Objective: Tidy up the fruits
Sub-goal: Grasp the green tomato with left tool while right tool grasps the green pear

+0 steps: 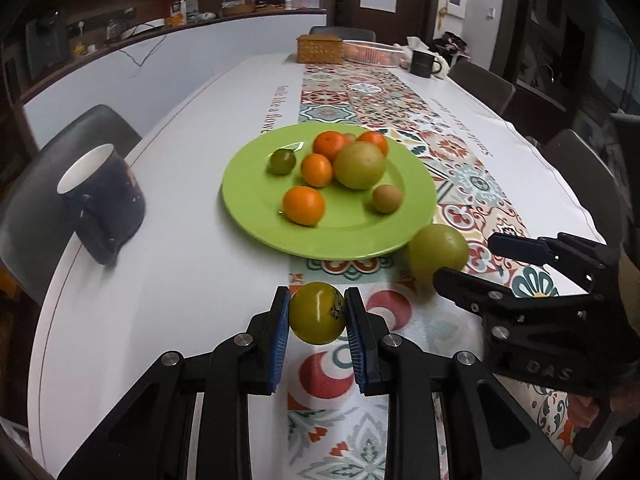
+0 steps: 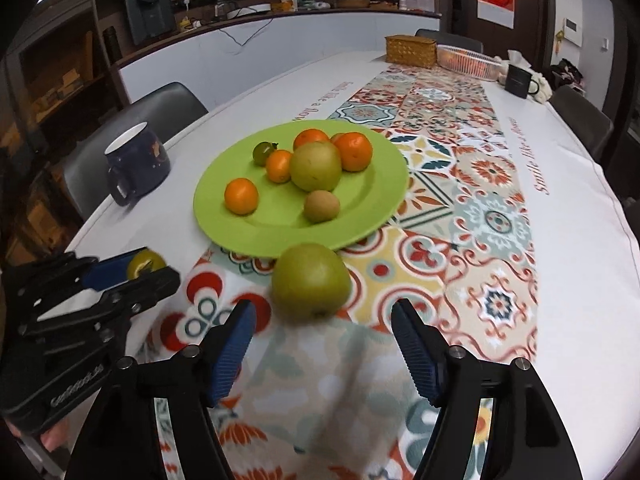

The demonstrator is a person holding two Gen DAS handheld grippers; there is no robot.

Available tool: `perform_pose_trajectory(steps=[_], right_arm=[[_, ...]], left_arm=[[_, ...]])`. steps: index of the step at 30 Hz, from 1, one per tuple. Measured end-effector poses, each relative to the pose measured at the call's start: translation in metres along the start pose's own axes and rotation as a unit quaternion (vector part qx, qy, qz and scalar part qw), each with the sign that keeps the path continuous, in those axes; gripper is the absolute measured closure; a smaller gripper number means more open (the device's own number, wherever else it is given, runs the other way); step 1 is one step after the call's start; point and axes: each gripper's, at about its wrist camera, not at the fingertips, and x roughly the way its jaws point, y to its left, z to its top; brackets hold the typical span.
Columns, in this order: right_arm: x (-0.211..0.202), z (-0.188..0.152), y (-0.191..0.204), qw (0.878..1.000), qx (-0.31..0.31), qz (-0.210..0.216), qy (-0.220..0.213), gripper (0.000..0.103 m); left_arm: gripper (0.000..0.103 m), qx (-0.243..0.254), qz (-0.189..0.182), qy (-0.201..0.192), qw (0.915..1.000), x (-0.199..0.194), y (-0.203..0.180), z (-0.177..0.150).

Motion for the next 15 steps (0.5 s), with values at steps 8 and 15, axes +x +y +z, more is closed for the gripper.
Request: perform_pose_trajectory(steps=[8, 15], right_arm=[[0.021, 0.009, 0.005, 1.0, -0.01, -0.01, 0.021, 0.032], [0.029, 0.01, 0.004, 0.999, -0.008, -0.006, 0.035, 0.044]], left_arm=[[0.076, -0.004, 0.003, 0.006, 1.0, 0.01, 0.005, 0.007], [0.076, -0.005, 0.005, 0.011, 0.9999, 0.015, 0.006, 0.008]])
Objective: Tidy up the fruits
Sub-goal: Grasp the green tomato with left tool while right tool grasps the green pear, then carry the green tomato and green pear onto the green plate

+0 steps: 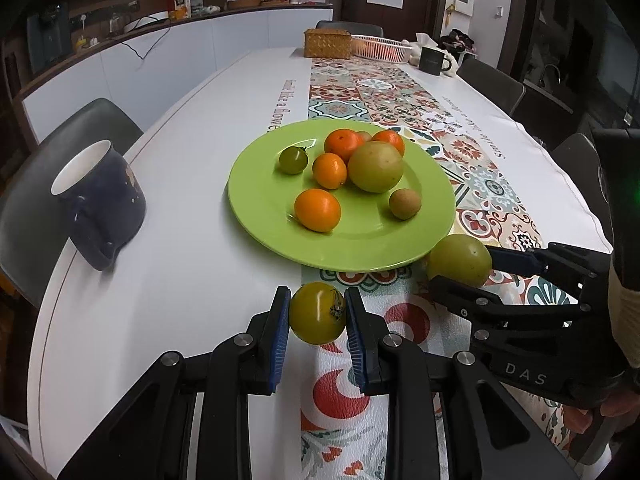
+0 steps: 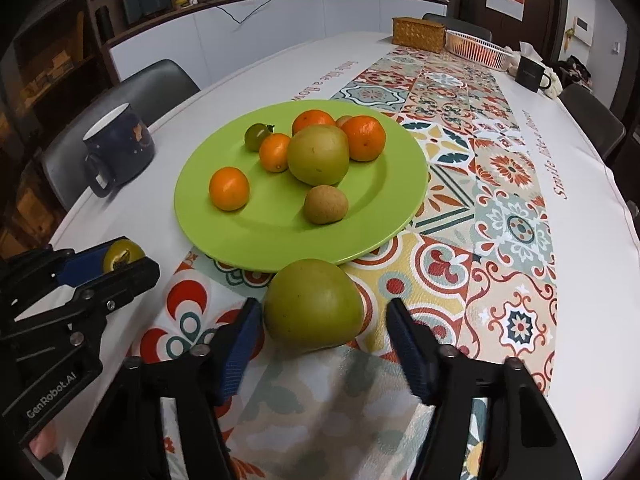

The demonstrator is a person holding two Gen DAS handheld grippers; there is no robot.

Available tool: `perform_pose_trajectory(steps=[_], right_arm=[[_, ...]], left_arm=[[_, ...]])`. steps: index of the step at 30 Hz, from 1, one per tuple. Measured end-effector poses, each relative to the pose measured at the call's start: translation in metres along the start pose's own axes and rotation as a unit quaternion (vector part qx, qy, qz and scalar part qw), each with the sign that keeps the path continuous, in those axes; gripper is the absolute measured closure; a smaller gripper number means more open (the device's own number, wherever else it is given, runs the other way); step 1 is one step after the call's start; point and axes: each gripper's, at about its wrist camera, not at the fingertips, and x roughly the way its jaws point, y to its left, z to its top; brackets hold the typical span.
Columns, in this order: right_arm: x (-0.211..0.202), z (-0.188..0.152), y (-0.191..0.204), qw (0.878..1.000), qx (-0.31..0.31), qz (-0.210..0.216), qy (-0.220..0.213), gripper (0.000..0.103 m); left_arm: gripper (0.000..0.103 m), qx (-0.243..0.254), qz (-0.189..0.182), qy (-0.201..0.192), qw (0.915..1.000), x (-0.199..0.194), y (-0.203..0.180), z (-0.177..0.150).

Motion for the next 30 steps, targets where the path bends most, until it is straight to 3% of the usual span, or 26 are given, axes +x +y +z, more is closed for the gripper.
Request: perform_pose_trajectory(steps=[4, 9, 18, 30], right_arm=[[0.002, 0.0, 0.001, 1.0, 0.001, 0.008, 0.005, 0.052], [-0.001, -0.002, 0.003, 1.0, 0.002, 0.004, 0.002, 0.053], [-0.04, -0.008, 0.008, 0.999, 0.008, 0.009, -0.044, 0.053], [-0.097, -0.002, 0.016, 0.993, 0.003, 0.0, -0.115, 0.053]], left_arm=[[0.076, -0.003, 0.0, 0.0, 1.0, -0.001, 0.0, 0.0], [0.076, -0.004, 0.002, -0.005, 1.0, -0.007, 0.0, -0.001], [0.076, -0.015, -0.007, -0.026, 0.9995, -0.035, 0.001, -0.003], [0.076, -0.02, -0.002, -0.083, 0.9964, -0.085, 0.004, 0.008]])
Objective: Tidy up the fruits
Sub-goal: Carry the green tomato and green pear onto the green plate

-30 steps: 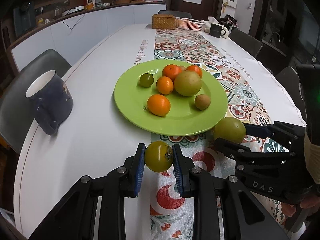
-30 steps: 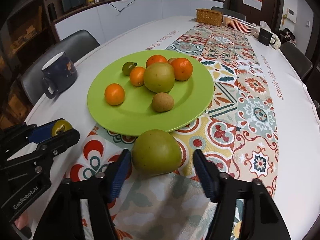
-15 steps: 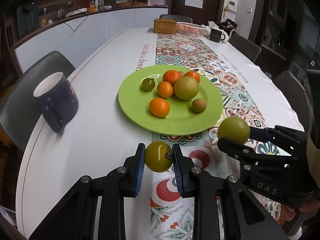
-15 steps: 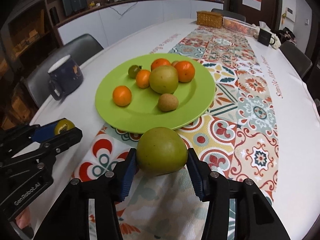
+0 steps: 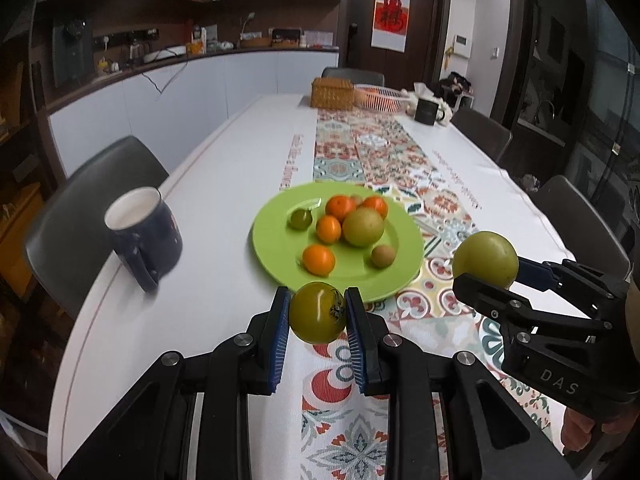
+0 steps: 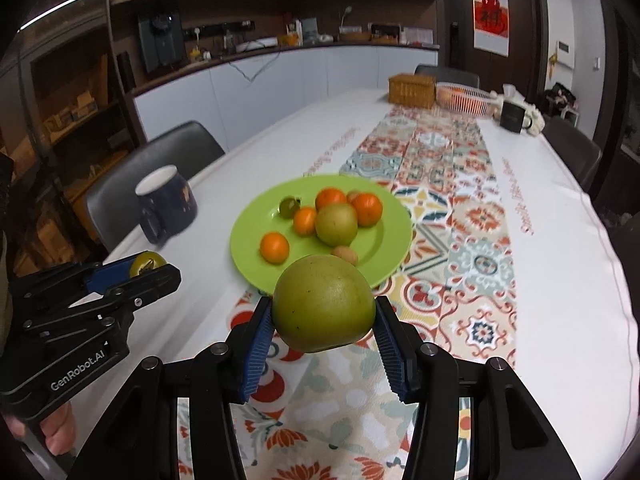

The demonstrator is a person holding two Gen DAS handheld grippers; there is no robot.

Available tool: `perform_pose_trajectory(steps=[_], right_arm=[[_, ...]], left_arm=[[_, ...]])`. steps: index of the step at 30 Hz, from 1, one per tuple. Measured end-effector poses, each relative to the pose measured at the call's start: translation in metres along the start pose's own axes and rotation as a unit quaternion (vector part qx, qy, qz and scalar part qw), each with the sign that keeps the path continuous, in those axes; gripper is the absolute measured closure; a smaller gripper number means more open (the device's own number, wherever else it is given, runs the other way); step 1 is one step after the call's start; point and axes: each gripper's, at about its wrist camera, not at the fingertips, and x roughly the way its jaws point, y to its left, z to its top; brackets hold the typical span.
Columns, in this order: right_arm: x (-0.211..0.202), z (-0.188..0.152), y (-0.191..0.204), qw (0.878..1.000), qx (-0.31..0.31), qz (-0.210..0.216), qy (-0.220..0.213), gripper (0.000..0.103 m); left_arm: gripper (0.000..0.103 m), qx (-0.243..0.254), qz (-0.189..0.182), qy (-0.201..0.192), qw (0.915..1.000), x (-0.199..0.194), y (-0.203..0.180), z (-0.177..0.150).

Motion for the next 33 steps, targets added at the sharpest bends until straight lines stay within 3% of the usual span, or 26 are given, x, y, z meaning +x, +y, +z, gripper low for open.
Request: perform_pose_trajectory(steps=[10, 17, 23, 33], right_arm=[[-0.021, 0.025, -0.005, 0.999, 0.006, -0.009, -0.034, 0.053], [-0.015, 0.051, -0.012, 0.999, 0.008, -0.012, -0.036, 0.053], [0.007, 0.074, -0.019, 1.0, 0.002, -0.02, -0.016, 0.053], [0.066, 0.096, -0.039, 0.999, 0.007, -0.023, 0.045, 0.053]], left_arm=[[0.076, 0.012, 0.012, -0.031, 0.9994, -0.015, -0.001, 0.024], [0.076, 0.006, 0.01, -0.027, 0.9996, -0.001, 0.005, 0.049], [0.076, 0.0, 0.0, -0.01, 0.9999, 0.029, 0.011, 0.07], [0.076, 0.015, 0.016, 0.021, 0.9995, 0.078, 0.015, 0.087]])
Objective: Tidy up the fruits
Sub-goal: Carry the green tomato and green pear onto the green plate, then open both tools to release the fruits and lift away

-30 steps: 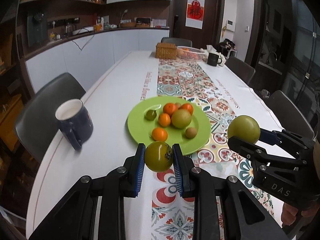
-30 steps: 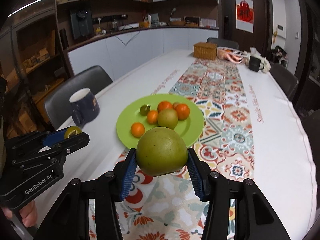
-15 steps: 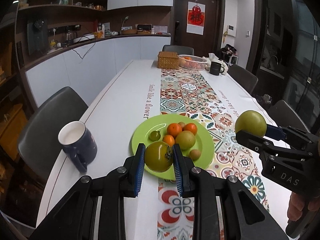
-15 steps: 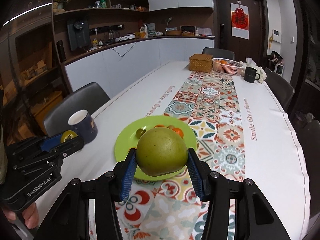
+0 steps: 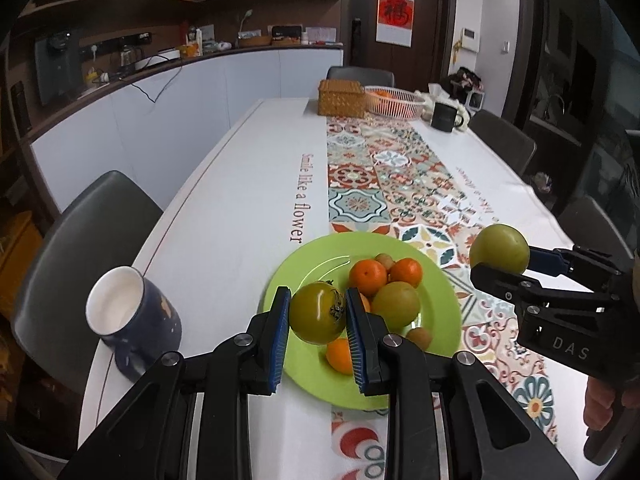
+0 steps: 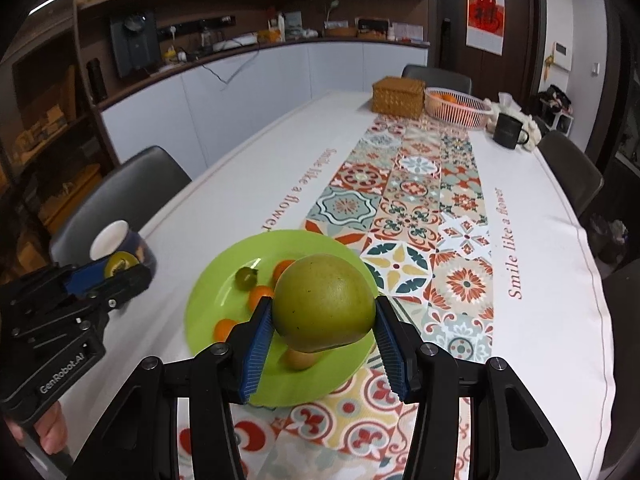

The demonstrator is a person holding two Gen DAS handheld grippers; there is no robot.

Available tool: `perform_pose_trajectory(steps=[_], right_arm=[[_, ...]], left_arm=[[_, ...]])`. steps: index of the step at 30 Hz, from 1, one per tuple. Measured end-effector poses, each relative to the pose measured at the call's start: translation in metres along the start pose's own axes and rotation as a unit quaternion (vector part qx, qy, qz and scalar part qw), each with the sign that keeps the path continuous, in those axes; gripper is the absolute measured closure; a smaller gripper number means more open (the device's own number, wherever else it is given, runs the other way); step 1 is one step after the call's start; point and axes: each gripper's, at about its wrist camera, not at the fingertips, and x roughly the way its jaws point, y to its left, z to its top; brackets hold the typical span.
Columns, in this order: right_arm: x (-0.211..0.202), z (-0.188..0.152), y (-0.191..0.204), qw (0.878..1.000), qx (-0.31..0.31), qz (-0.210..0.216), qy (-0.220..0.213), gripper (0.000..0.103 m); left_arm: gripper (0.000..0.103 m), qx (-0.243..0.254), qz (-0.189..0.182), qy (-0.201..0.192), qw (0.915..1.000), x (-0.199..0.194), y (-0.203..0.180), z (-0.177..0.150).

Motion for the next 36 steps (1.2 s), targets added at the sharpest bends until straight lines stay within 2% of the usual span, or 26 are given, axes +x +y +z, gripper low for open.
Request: perform_pose_trajectory(steps=[10, 19, 22, 24, 26, 29, 36], right_arm=[[0.048, -0.011, -0.008, 0.998, 0.012, 0.005, 0.062, 0.053], [0.074, -0.024, -0.008, 0.996, 0.011, 0.014, 0.089, 0.053], [0.079, -0.027, -0.006, 0.996, 0.006, 0.019, 0.092, 0.053], [0.08, -0.028, -0.005, 0.996, 0.006, 0.018, 0.091, 0.052], [0.079, -0.028, -0.005, 0.996, 0.004, 0.02, 0.086, 0.048], [0.075, -0.026, -0.004, 0.996, 0.002, 0.033, 0.077, 0.037], [0.055, -0.028, -0.001, 0.998, 0.0, 0.03, 0.051, 0.036]], left_arm=[[0.076, -0.006, -0.007, 0.049, 0.9988, 0.059, 0.002, -0.005], [0.076, 0.002, -0.005, 0.078, 0.9969, 0.088, 0.004, -0.016], [0.074, 0.005, -0.005, 0.085, 0.9963, 0.091, 0.002, -0.018], [0.06, 0.008, 0.003, 0.083, 0.9965, 0.091, 0.001, -0.018], [0.056, 0.014, 0.008, 0.078, 0.9968, 0.088, 0.0, -0.018], [0.054, 0.017, 0.01, 0.072, 0.9972, 0.082, -0.002, -0.017], [0.048, 0.009, 0.012, 0.048, 0.9987, 0.052, 0.0, -0.02]])
